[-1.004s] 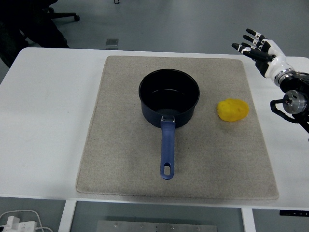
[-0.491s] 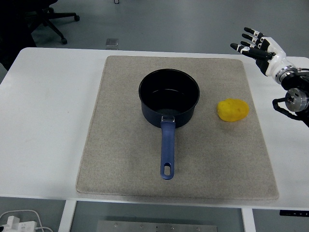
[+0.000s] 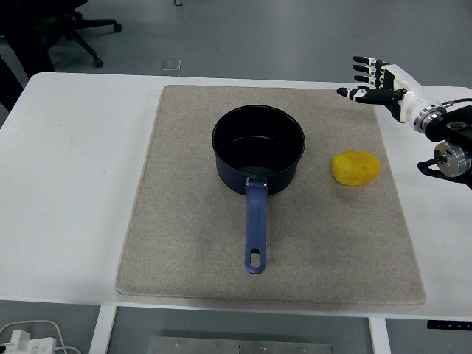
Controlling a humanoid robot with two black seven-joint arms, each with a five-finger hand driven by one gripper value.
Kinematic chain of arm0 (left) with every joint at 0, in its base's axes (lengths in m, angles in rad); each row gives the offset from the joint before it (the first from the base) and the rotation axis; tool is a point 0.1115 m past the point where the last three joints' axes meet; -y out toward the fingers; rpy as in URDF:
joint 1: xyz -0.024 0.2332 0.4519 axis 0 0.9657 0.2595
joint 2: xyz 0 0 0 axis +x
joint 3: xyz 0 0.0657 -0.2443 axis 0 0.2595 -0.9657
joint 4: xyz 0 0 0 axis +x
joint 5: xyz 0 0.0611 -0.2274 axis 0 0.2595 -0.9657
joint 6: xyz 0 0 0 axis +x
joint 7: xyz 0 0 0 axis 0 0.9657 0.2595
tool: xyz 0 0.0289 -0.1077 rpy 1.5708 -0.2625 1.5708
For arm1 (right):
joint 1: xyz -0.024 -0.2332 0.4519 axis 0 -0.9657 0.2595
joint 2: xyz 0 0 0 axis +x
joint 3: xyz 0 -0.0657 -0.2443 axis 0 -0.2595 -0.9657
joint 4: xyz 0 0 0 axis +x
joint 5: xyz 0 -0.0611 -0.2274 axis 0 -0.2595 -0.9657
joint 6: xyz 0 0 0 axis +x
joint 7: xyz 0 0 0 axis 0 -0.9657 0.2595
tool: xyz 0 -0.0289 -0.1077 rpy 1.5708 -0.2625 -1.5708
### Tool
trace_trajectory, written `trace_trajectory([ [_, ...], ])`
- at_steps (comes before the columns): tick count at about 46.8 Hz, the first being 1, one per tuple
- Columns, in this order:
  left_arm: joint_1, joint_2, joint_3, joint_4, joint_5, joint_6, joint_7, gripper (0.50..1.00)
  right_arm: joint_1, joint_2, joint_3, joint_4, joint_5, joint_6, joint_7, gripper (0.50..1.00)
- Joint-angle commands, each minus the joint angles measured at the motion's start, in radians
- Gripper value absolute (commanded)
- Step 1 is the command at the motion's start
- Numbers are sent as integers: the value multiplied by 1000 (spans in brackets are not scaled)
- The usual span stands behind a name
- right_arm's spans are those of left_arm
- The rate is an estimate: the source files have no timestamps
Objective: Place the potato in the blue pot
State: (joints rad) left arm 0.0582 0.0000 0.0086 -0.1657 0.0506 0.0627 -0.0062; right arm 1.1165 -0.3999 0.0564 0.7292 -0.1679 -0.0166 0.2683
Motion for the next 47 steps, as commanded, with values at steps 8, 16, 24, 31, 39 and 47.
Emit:
trace_trajectory([
  [8,0,0,1,0,0,0,0,996,106,-48,-185,44,-90,26,6,921],
  [16,-1,0,1,0,-1,0,0,996,154,-97,-268,78,-145,79,43,921],
  [24,-1,0,-1,2,0,0,0,996,177,-149,-323,134,-231,119,77,921],
  [31,-1,0,1,0,0,0,0,996,187,-197,-365,194,-311,142,115,921],
  [39,-3,0,1,0,0,0,0,996,189,-255,-388,269,-369,150,123,921],
  [47,-3,0,-1,0,0,0,0,996,187,-292,-399,323,-397,150,132,921],
])
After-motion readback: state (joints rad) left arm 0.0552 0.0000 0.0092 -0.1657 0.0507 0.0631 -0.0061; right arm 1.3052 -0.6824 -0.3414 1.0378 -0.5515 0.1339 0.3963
